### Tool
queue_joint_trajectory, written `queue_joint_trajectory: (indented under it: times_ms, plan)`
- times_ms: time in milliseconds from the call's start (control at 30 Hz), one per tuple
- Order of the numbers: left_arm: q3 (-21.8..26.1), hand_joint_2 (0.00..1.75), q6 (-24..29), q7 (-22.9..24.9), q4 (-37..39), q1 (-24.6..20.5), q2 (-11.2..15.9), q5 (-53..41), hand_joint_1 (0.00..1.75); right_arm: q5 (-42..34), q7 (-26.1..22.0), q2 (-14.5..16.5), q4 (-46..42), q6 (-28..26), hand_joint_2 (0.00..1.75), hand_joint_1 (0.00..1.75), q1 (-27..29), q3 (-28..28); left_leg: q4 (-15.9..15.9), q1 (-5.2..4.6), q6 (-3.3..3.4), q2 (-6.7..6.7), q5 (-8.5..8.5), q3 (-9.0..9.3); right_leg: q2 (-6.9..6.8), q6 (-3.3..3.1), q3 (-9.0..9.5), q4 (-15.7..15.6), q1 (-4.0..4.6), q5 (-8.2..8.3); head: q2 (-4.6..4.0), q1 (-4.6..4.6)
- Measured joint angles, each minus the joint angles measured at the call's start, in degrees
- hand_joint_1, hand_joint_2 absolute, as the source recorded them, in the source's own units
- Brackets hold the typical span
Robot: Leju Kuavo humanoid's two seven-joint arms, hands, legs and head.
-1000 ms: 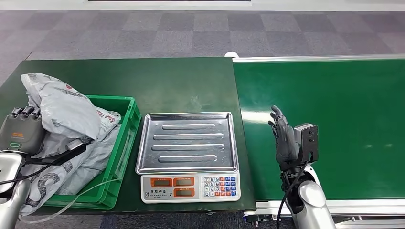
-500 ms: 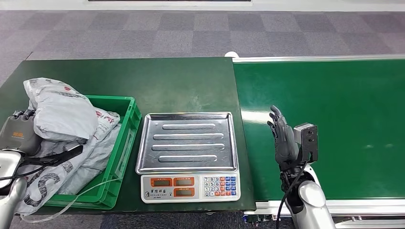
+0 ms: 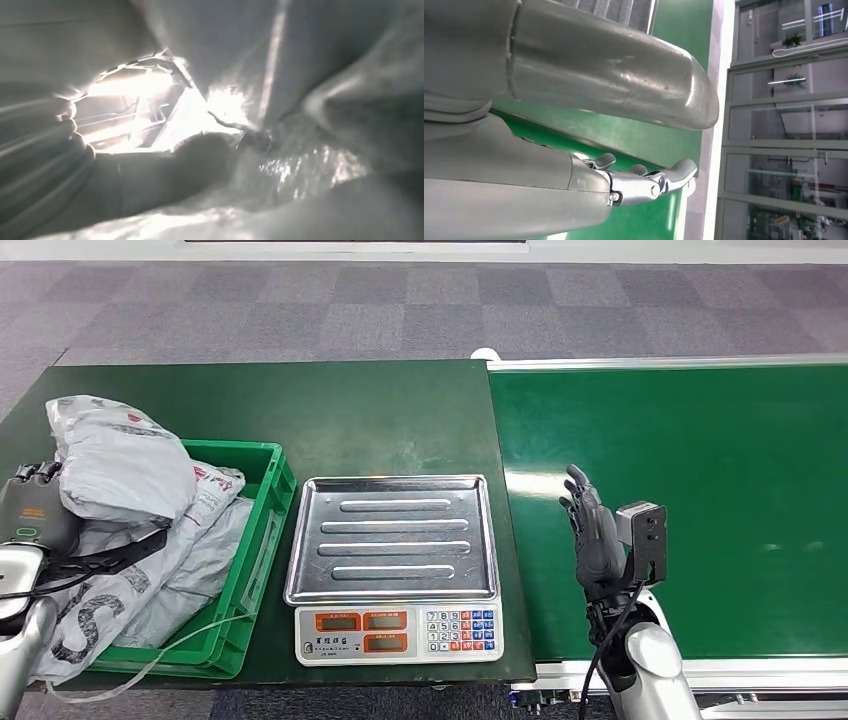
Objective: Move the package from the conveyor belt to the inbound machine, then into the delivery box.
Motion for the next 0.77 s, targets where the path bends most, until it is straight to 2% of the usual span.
queue_joint_trajectory:
  times_ms: [367, 767]
  plan:
    - [1.09, 1.75, 5.74, 2.34, 2.33, -3.11, -0.75, 7.81, 0.00, -0.44, -0.11, -0.08, -1.14, -0.89, 0.00, 0.00, 2.26, -0.02, 0.00, 0.00, 0.00, 0.01, 0.00, -0.01, 0.01, 0.00, 0.00, 0.00, 0.00, 0.00, 0.00, -0.01]
    - [3.09, 1.75, 8.25, 2.51, 3.02, -1.78, -1.93, 10.89, 0.00, -0.16, -0.06, -0.08, -1.63, -1.03, 0.00, 0.00, 2.93, -0.04, 0.00, 0.00, 0.00, -0.01, 0.00, -0.04, 0.00, 0.00, 0.01, 0.00, 0.00, 0.00, 0.00, -0.01]
